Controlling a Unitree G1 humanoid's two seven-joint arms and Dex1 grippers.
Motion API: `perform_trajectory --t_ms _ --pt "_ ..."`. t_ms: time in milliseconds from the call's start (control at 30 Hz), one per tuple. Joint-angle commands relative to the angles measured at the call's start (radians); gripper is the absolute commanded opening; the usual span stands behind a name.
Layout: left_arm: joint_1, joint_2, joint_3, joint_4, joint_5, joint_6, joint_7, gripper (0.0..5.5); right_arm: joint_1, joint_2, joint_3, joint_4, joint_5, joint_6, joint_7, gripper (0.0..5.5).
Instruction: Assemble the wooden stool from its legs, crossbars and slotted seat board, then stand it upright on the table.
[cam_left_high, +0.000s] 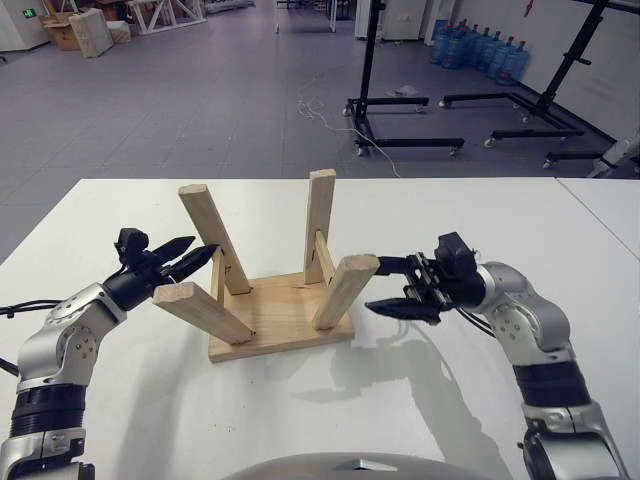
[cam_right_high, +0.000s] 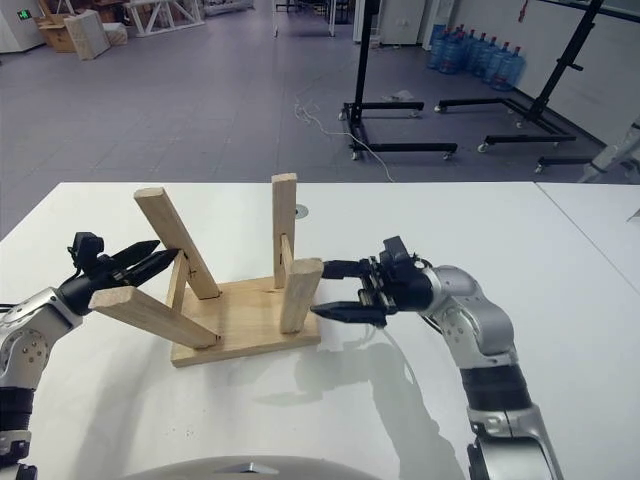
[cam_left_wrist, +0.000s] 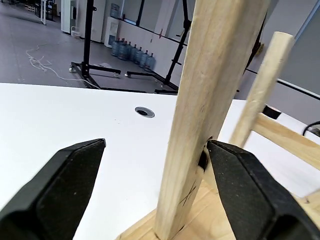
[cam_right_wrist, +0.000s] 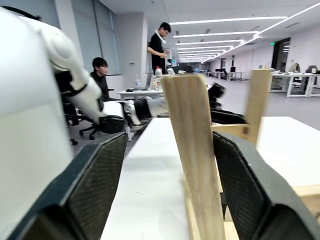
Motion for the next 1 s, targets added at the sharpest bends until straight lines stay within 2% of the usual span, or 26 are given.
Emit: perform_trajectory --t_ms 33,300,433,500,567,700,867,1000 --pt "0.018 -0.017 0.006 0.002 0.031 -0.008 0.007 3.74 0.048 -0.025 -0.012 -0.09 0.028 0.021 -0.045 3.05" --pt "0.088 -0.028 0.112 -0.128 -0.014 -0.036 -0.001 3.74 0.013 -0.066 -0.098 -0.065 0.101 0.054 -0.106 3.05" --pt "0.18 0.002 0.278 -0.158 -0.093 -0.026 -0.025 3.74 0.087 -0.11 -0.115 -0.048 0.075 0.042 -0.095 3.05" --pt "0.245 0.032 0.337 -0.162 -0.09 -0.036 -0.06 3.74 0.148 -0.127 -0.095 -0.002 -0.001 -0.03 -0.064 3.05" --pt "0.346 0.087 0.293 -0.168 0.052 -0.115 -0.105 3.74 0.208 -0.127 -0.074 0.042 -0.074 -0.105 -0.055 3.05" --pt "0.528 0.133 0.11 -0.247 0.295 -0.301 -0.214 3.74 0.273 -0.091 -0.044 0.071 -0.125 -0.161 -0.085 3.05" --pt "0.567 0.113 0.005 -0.376 0.337 -0.345 -0.231 3.74 0.238 -0.039 0.039 0.16 -0.234 -0.31 -0.076 3.05" --pt "0.553 0.076 -0.036 -0.455 0.301 -0.302 -0.184 3.74 0.215 -0.023 0.075 0.21 -0.263 -0.369 -0.056 3.05"
